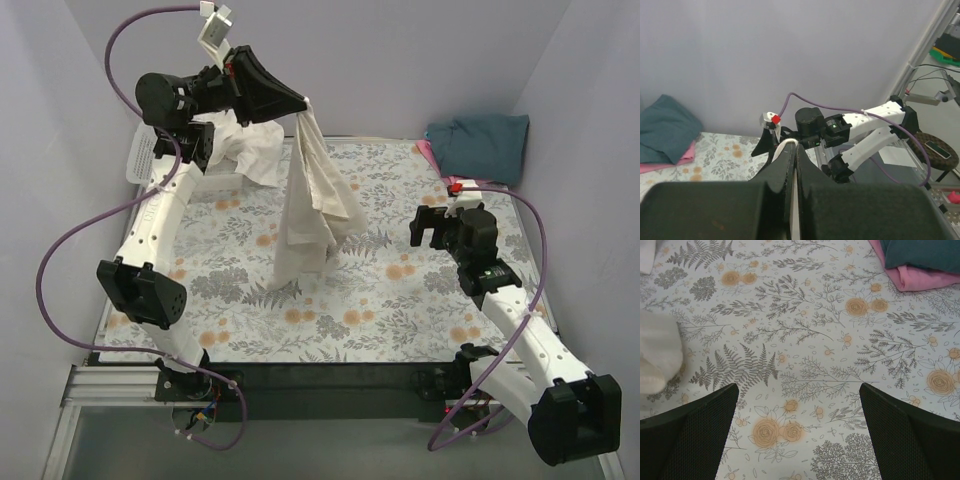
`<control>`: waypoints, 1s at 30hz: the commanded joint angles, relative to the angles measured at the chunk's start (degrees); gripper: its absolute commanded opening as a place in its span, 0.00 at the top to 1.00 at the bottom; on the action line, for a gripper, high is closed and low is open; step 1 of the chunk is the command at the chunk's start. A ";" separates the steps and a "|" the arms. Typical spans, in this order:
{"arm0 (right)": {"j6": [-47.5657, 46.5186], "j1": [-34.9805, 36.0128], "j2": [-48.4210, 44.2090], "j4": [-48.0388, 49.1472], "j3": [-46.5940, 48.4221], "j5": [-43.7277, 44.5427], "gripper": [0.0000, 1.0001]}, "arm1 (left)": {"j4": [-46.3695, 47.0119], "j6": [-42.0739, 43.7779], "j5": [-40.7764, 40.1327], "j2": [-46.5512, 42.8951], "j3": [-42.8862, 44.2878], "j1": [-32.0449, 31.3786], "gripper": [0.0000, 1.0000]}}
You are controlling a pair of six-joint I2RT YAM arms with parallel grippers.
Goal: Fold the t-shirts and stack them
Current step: Move the tshirt to the center of the board
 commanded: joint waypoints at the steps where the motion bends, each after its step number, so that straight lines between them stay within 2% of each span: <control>1: 0.62 -0.09 0.95 1.86 0.84 -1.14 0.01 | -0.42 -1.57 -1.03 -1.31 -1.05 -1.39 1.00; 2: 0.71 -0.09 1.04 1.86 0.92 -1.58 0.02 | -2.44 -0.08 -2.86 -0.87 -1.84 -1.84 1.00; 3: 0.88 0.00 1.04 1.86 0.84 -2.02 0.02 | -5.07 6.02 -4.53 -1.04 -3.42 -2.71 1.00; 5: 0.97 -0.09 0.69 2.48 0.49 -3.25 0.02 | -15.70 14.91 -9.53 -2.01 -9.21 -3.68 1.00; 7: 0.89 -0.09 0.08 2.57 0.31 -3.43 0.02 | -20.81 24.48 -21.20 -4.38 -14.57 -4.38 1.00; 8: 0.89 -0.09 0.07 2.48 0.14 -3.26 0.02 | -23.62 26.19 -25.16 -5.86 -21.04 -4.39 1.00; 9: 0.89 0.00 -0.27 2.57 0.05 -3.08 0.02 | -24.69 27.60 -34.25 -6.40 -23.88 -4.39 1.00; 10: 0.89 -0.09 -0.19 2.65 -0.04 -3.17 0.02 | -25.39 29.70 -38.08 -6.93 -27.31 -4.39 1.00; 11: 0.97 0.00 -0.10 2.66 -0.13 -3.60 0.02 | -25.49 29.90 -41.17 -7.11 -32.91 -4.39 1.00; 13: 1.24 0.00 0.86 3.09 -0.04 -5.35 0.02 | -25.49 29.64 -46.19 -6.32 -37.95 -4.39 1.00; 14: 1.41 0.09 1.30 3.44 -0.04 -7.02 0.04 | -25.49 29.46 -46.30 -4.84 -41.63 -4.39 0.98; 15: 1.76 0.17 2.17 4.40 -0.13 -7.99 0.04 | -25.58 29.20 -47.08 -3.95 -43.15 -4.65 0.69; 18: 2.20 1.84 3.32 5.82 -0.66 -10.11 0.05 | -25.67 29.11 -51.73 -3.50 -50.88 -6.92 0.42; 19: 2.20 2.63 3.67 5.91 -0.48 -10.02 0.06 | -24.62 29.81 -56.62 -4.20 -53.16 -7.63 0.31; 22: 2.12 8.41 5.34 6.17 0.57 -8.80 0.07 | -22.60 30.96 -63.49 -10.95 -60.19 -8.69 0.23; 26: 1.50 15.61 8.94 7.49 1.71 -7.21 0.07 | -21.54 29.20 -73.85 -19.21 -68.19 -8.70 0.22; 30: 0.62 21.43 14.83 8.10 4.61 -6.07 0.08 | -22.06 26.04 -77.84 -22.66 -74.35 -8.70 0.22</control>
